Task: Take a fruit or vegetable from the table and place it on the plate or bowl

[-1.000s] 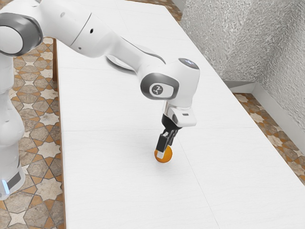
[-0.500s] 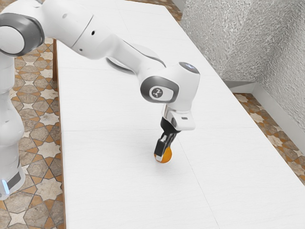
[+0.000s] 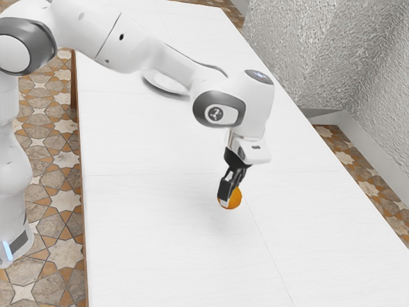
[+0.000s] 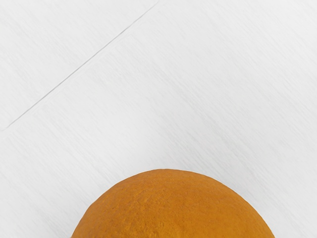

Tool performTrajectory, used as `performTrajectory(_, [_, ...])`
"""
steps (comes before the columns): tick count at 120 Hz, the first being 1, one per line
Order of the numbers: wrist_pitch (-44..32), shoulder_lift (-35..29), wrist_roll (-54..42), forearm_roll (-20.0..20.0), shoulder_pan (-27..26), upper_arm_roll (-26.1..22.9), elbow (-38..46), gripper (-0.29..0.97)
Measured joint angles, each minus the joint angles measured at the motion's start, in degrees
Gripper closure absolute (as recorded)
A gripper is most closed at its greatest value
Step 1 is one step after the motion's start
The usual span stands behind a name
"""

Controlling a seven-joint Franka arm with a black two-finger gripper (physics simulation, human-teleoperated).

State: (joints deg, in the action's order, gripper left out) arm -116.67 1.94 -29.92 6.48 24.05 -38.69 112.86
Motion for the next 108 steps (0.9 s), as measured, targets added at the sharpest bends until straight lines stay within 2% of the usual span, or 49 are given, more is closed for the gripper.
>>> performTrajectory(20, [1.84, -0.01, 0.2, -1.04, -0.49, 0.49, -4.13, 0.36])
performTrajectory(45, [5.54, 0.21, 1.28, -2.26, -3.89, 8.41, -10.41, 0.36])
performTrajectory(76, [9.35, 1.94, 3.18, -3.9, 2.56, 15.7, -14.56, 0.36])
performTrajectory(99, [11.14, 4.45, 4.81, -5.25, -0.16, 18.89, -17.29, 0.36])
performTrajectory(108, [11.51, 4.55, 5.36, -5.42, 0.35, 20.98, -17.36, 0.36])
